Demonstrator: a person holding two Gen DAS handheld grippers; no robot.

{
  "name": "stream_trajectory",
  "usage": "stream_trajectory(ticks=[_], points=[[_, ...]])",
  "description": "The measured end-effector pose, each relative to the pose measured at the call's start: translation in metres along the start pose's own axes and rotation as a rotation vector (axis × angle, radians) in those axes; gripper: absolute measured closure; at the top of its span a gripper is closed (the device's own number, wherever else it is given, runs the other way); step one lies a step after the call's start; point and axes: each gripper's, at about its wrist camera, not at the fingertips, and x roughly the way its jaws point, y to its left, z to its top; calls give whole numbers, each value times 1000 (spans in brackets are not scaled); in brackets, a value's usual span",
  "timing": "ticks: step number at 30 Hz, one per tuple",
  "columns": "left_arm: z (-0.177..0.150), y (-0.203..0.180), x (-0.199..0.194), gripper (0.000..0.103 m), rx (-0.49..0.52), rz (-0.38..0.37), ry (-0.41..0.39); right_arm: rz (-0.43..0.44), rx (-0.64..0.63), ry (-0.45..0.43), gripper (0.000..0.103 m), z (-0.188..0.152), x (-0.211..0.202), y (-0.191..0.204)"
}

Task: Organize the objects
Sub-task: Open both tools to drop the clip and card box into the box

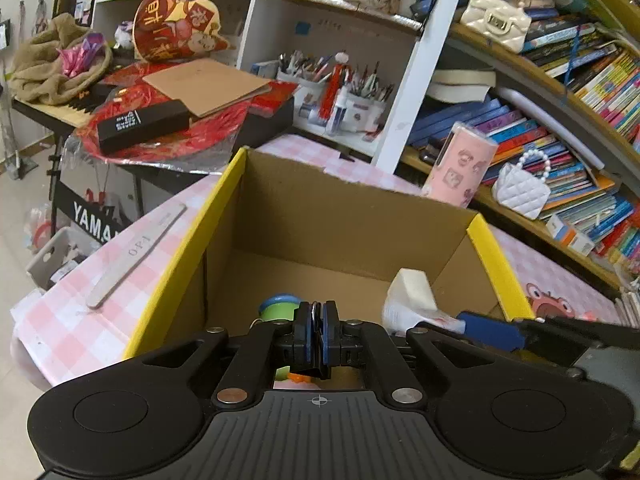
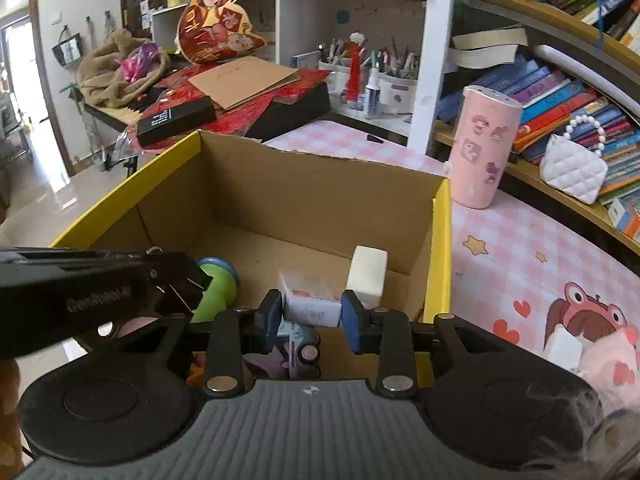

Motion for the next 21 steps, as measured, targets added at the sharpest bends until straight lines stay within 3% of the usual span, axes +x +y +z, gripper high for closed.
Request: stream_trajectory(ticks=[8,14,21], points=[[-1,1,5,98,-4,5,12,12,-7,17,74,0,7,3],[-1,1,-6,89,-1,-13,-8,3,19,-11,72,-1,-5,4],[2,0,-39,68,19,-28,-86,-32,68,-92,71,1,-38,3]])
